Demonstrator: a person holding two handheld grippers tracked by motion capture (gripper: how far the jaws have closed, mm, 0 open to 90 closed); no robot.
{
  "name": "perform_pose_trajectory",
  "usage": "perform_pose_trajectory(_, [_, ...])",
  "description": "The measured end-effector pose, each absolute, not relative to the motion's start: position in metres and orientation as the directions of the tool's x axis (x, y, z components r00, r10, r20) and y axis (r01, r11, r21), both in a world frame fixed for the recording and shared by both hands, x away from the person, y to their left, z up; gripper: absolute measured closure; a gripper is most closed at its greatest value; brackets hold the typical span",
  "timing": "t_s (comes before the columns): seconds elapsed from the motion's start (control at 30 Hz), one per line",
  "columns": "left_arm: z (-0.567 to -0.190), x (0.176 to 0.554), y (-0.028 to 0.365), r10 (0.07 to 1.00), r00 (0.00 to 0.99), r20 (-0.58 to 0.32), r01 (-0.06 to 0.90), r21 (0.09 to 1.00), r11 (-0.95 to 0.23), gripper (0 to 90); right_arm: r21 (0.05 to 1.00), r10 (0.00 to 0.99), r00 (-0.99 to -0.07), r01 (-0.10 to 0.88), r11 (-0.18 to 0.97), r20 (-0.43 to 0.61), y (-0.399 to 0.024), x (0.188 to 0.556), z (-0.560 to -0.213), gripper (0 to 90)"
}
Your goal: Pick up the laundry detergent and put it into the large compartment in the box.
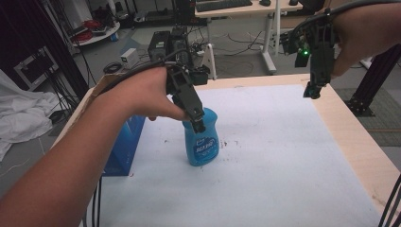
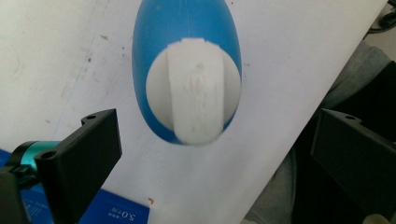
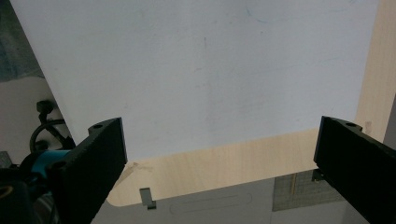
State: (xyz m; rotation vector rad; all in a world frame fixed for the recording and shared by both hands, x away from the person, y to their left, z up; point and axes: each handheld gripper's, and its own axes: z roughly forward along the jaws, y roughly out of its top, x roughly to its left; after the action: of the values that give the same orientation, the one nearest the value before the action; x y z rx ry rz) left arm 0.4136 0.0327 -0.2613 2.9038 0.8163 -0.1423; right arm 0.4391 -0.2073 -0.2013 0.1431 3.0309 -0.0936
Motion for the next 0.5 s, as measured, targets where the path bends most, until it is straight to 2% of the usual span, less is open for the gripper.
perform_pose_trajectory(0.23, [-0.272,0.418,0.022,0.51,0.854,-0.105,0.52,0.102,-0.848,1.7,-0.053,0.086,-0.99,0.093,0.994,-0.111,-0.207,0.439,-0.201,1.5])
perform_pose_trajectory(0.5, [-0.288,0.421,0.014,0.522,0.847,-0.095,0.529,0.072,-0.845,1.7,-0.054,0.085,-0.99,0.092,0.994,-0.112,-0.206,0.438,-0.201,1.5])
